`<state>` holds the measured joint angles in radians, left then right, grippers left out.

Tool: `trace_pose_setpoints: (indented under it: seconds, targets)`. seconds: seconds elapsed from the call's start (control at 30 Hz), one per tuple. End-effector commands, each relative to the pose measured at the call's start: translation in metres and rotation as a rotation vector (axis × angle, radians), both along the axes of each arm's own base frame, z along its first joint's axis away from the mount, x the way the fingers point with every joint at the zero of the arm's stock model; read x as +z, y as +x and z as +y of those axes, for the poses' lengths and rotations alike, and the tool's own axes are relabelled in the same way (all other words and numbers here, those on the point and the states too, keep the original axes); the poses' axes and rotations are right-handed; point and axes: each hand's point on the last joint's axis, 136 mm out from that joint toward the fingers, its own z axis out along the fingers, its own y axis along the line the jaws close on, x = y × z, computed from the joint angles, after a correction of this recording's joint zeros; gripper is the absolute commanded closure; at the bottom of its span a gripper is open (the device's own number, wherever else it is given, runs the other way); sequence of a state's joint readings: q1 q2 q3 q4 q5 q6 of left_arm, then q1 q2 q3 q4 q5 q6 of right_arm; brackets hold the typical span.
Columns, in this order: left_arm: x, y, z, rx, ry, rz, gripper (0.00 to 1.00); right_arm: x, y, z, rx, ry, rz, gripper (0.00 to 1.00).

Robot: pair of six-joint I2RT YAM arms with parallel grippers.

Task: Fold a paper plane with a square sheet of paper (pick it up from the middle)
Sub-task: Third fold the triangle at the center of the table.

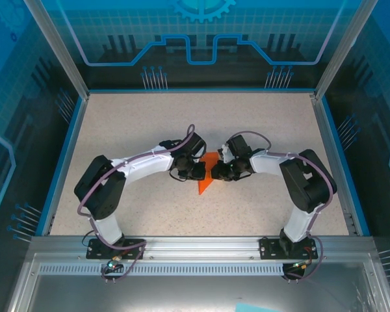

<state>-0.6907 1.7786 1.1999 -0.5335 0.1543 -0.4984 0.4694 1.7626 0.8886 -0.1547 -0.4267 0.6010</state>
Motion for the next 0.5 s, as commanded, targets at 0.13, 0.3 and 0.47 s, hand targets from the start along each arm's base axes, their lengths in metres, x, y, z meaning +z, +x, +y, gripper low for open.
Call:
trace_pose_setpoints:
  seconds: [0.13,0.3,0.47]
  targets:
    - [-0.018,0.009,-0.013,0.009,-0.048,0.025,0.86,0.027,0.003,-0.014,-0.053,0.068,-0.032,0.76]
    - [-0.029,0.011,-0.002,0.016,0.011,0.022,0.86,0.026,0.003,-0.020,-0.063,0.065,-0.015,0.75]
    - [-0.041,0.013,0.006,0.019,0.052,0.034,0.87,0.019,0.001,-0.023,-0.077,0.053,0.020,0.74]
